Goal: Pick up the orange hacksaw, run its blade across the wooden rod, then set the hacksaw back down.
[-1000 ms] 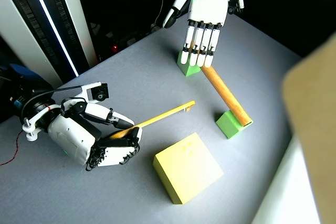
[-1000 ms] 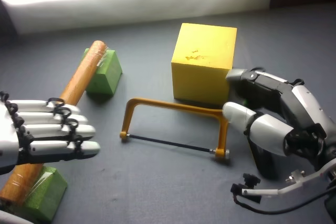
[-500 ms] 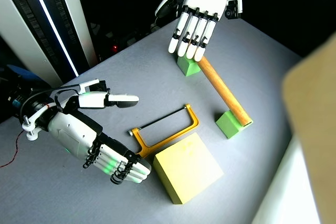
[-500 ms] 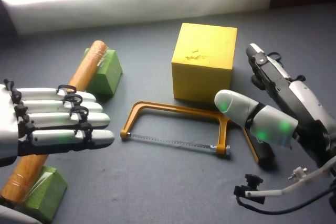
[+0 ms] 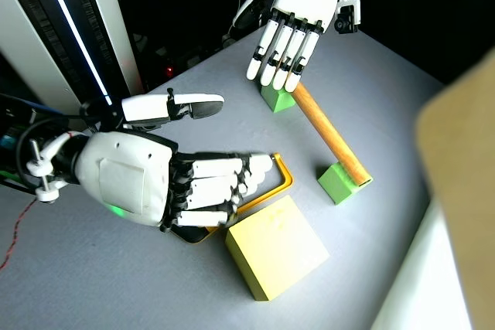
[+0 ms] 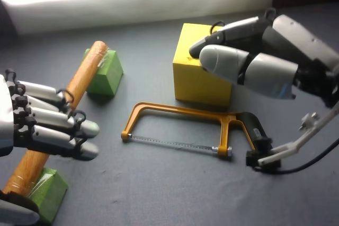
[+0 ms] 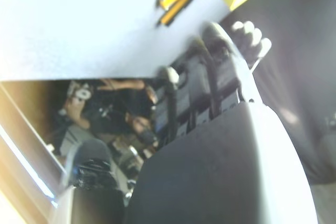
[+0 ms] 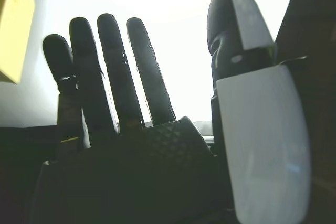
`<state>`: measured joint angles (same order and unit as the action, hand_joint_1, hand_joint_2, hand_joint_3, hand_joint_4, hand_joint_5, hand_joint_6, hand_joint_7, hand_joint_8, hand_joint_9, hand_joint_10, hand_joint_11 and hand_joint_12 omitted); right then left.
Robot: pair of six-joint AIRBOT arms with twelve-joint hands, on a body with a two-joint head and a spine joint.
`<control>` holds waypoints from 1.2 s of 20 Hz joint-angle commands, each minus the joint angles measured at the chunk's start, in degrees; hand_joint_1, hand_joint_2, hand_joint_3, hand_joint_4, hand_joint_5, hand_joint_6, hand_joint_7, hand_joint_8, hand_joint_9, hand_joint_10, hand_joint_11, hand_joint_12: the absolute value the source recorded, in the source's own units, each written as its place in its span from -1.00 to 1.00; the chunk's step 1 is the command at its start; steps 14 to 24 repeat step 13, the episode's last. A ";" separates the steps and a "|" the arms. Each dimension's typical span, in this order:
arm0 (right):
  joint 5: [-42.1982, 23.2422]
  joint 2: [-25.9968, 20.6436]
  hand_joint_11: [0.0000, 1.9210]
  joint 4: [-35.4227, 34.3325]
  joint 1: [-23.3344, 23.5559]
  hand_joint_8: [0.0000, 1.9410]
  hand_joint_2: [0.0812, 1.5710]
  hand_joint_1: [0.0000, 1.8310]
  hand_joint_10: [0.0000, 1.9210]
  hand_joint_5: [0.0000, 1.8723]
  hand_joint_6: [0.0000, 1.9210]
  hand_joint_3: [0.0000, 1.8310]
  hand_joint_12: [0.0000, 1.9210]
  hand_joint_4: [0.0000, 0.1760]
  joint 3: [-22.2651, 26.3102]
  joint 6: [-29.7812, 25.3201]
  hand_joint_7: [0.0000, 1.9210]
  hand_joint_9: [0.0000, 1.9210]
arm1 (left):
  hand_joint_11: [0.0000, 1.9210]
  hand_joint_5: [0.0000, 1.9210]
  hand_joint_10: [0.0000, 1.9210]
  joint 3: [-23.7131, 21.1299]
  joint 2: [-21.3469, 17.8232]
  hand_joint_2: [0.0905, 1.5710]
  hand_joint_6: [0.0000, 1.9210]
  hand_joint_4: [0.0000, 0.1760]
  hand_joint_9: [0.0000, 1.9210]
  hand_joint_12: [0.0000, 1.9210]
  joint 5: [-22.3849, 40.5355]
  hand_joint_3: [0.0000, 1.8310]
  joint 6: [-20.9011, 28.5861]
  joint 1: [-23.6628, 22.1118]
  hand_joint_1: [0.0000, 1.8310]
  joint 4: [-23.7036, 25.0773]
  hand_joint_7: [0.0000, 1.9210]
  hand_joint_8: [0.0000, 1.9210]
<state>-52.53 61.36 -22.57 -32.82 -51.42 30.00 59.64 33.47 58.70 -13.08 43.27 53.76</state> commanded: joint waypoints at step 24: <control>-13.29 -5.32 0.80 79.34 12.36 1.00 0.78 -0.44 1.00 0.26 1.00 -1.00 1.00 -1.00 -11.74 -21.32 0.42 0.57 | 0.53 0.37 1.00 1.06 0.67 0.67 1.00 -1.00 0.46 1.00 7.51 -0.98 0.10 0.11 -0.48 -3.59 0.47 1.00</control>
